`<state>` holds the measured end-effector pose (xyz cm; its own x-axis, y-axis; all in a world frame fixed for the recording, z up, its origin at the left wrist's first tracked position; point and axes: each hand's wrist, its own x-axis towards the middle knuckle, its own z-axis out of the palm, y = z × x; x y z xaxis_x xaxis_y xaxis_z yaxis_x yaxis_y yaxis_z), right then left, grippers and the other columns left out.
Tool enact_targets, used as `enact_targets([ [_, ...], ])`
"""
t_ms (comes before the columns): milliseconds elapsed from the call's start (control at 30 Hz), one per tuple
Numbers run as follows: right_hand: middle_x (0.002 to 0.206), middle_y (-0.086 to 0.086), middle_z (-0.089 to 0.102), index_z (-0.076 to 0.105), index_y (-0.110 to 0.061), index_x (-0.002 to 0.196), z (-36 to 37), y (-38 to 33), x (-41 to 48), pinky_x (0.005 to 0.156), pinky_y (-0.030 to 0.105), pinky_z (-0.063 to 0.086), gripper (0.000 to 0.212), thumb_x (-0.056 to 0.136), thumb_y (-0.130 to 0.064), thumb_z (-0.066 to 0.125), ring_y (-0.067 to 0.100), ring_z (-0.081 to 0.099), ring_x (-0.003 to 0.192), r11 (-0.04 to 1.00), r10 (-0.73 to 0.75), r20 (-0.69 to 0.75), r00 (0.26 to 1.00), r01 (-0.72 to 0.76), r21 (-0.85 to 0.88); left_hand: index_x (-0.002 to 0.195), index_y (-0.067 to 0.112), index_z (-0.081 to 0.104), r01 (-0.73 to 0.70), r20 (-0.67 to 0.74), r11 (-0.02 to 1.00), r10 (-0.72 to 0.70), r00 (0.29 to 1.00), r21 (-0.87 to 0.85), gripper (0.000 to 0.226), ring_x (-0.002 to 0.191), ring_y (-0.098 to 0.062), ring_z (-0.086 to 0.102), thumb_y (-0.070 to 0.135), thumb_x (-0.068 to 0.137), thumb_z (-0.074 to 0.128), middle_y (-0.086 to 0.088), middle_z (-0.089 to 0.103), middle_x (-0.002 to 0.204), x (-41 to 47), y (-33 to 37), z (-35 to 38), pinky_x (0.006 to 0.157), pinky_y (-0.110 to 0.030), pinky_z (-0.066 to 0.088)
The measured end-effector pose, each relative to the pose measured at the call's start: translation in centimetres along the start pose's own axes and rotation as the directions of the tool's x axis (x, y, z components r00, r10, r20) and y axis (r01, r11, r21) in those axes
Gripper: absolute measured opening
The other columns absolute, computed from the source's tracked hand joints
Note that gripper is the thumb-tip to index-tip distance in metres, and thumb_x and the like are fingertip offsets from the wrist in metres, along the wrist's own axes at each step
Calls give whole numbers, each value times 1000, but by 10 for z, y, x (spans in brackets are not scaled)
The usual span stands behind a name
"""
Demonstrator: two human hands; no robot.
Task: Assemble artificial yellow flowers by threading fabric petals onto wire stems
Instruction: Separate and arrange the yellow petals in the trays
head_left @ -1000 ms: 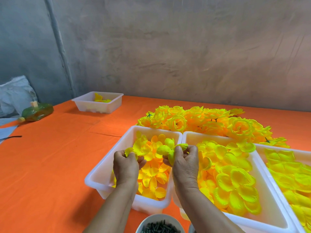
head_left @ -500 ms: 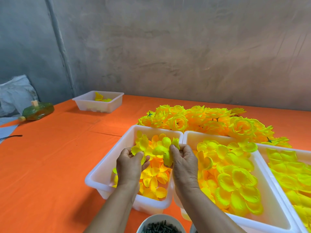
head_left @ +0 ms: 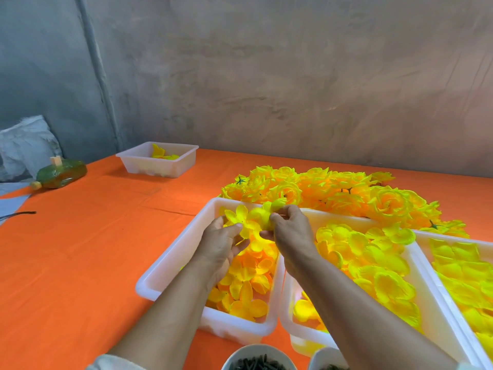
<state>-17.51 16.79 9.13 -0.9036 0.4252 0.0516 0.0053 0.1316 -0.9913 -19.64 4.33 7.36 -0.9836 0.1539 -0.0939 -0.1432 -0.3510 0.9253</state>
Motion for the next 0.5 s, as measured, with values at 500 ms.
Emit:
enact_targets([
  [500, 112, 14, 62, 61, -6, 122, -39, -5, -10, 73, 30, 59, 37, 91, 8, 48, 16, 65, 81, 996, 94, 118, 989, -94, -6, 134, 11, 46, 143, -125, 380, -70, 990, 914, 68, 105, -23, 55, 26, 78, 80, -9, 58, 129, -3, -18, -20, 79, -26, 41],
])
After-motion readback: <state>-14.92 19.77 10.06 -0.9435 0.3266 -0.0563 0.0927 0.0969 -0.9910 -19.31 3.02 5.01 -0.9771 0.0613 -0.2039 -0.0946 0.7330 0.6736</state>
